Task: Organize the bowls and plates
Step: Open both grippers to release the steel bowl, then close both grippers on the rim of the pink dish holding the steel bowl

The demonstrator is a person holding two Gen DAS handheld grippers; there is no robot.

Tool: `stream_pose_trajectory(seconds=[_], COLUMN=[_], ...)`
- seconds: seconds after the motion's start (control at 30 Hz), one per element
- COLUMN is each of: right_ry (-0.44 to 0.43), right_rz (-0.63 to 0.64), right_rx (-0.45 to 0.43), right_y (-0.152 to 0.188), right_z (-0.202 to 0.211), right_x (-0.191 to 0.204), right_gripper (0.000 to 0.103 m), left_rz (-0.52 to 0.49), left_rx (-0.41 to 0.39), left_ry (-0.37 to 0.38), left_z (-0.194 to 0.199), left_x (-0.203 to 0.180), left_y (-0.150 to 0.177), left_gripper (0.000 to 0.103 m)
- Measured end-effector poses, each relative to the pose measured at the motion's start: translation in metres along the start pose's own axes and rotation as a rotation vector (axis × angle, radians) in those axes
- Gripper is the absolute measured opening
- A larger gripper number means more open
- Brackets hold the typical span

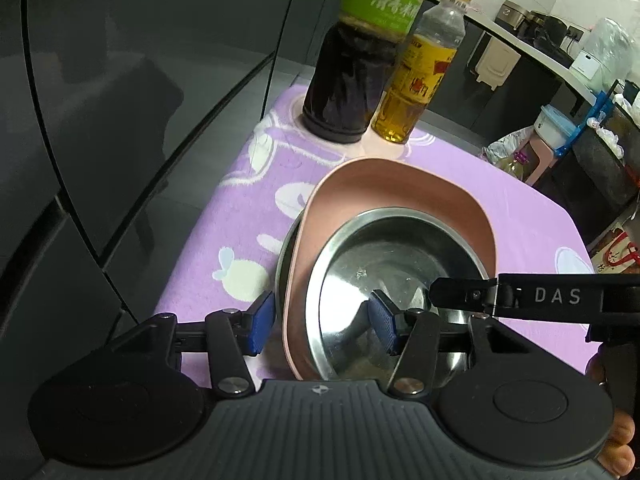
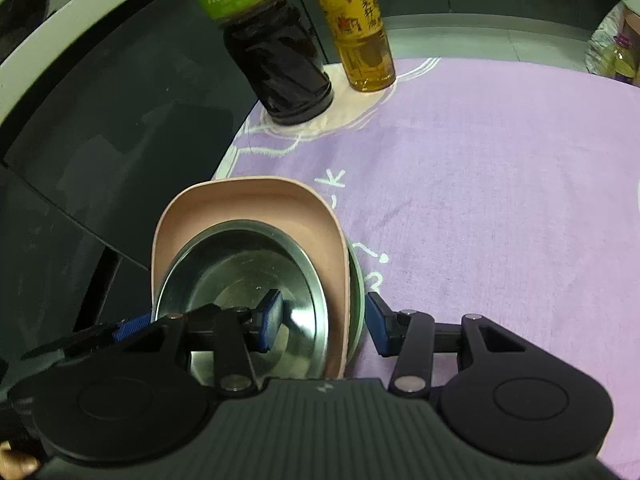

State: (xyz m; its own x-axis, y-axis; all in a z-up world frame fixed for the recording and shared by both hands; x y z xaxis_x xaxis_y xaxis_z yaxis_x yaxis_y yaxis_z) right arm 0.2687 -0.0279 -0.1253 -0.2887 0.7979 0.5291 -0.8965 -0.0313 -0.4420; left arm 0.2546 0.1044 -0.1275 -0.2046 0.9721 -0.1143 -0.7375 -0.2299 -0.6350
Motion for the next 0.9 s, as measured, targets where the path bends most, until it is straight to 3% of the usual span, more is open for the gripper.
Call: stream_pose_trajectory(seconds=[0.77, 0.9], right_ry=[0.011, 0.072], right_rz=[0.0, 0.008], right_rx=[-0.086, -0.072], right_y=[0.006, 0.005], right_z=[0.052, 0.046], right_x=[0.028, 0.026], right_gripper=[0.023, 0.023], left_rz=[-0.066, -0.071], left_rx=[-0.084, -0.022], left_ry=[0.013, 0.011], left_z=[0.057, 0.035], left_x=[-0.016, -0.016], left_y=[-0.013, -0.007], left_gripper=[0.044, 0.044])
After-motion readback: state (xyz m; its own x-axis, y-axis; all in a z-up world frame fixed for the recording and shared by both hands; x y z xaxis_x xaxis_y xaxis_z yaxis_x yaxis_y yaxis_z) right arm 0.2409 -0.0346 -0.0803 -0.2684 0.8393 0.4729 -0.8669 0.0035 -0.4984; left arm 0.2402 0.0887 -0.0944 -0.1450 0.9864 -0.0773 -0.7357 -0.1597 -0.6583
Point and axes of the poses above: each gripper's, at about its wrist camera, not at the fingertips, and z roughly against the way its jaws point, x to its left, y to its underside, the point moved 9 cm from there along -z, roughly the way its jaws point, and after that the axes turned 11 degrees about -y, right-handed, at the moved point
